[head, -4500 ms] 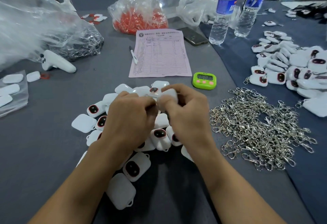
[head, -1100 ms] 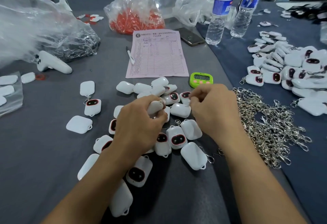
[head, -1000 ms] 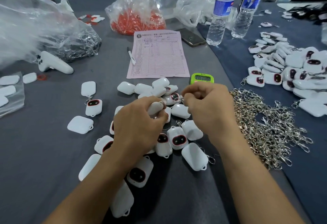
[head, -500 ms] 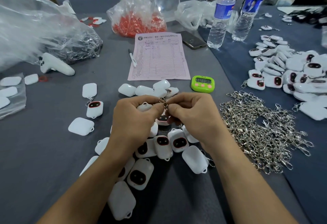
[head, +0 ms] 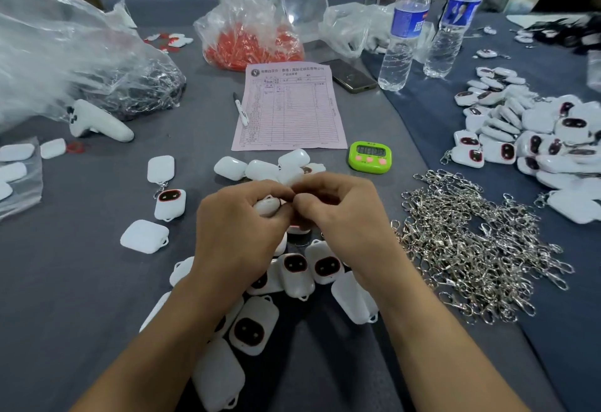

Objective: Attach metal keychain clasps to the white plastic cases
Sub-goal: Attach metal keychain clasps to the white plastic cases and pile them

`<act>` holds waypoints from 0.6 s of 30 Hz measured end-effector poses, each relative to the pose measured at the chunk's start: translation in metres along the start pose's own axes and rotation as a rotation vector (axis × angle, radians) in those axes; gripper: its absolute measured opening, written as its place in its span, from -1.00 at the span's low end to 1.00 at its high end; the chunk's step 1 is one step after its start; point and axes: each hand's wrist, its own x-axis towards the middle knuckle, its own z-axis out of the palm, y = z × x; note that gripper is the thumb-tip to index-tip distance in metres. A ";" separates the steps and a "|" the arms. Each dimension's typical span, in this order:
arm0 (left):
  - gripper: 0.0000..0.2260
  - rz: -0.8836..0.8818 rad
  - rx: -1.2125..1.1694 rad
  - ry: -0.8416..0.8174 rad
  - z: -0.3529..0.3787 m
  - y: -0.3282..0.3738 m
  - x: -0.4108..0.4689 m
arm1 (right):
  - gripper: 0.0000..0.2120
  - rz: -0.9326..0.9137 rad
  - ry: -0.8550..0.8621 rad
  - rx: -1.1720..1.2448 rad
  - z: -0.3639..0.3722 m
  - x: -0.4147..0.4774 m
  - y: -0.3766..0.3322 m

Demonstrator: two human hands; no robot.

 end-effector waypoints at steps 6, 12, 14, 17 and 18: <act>-0.93 -0.129 -0.170 -0.071 0.002 -0.004 0.005 | -0.71 0.116 0.051 0.405 -0.005 0.001 -0.005; -0.86 -0.258 -0.375 -0.186 0.000 -0.006 0.009 | -0.76 0.168 -0.037 0.539 -0.007 0.004 -0.004; -0.90 -0.266 -0.370 -0.151 0.000 -0.005 0.009 | -0.75 0.171 -0.032 0.533 -0.006 0.004 -0.004; -0.98 -0.296 -0.366 -0.029 0.001 -0.003 0.009 | -0.76 0.122 0.104 0.296 -0.006 0.004 -0.001; -0.97 -0.315 -0.403 0.013 0.000 -0.002 0.010 | -0.78 0.089 0.153 0.169 -0.006 0.003 -0.001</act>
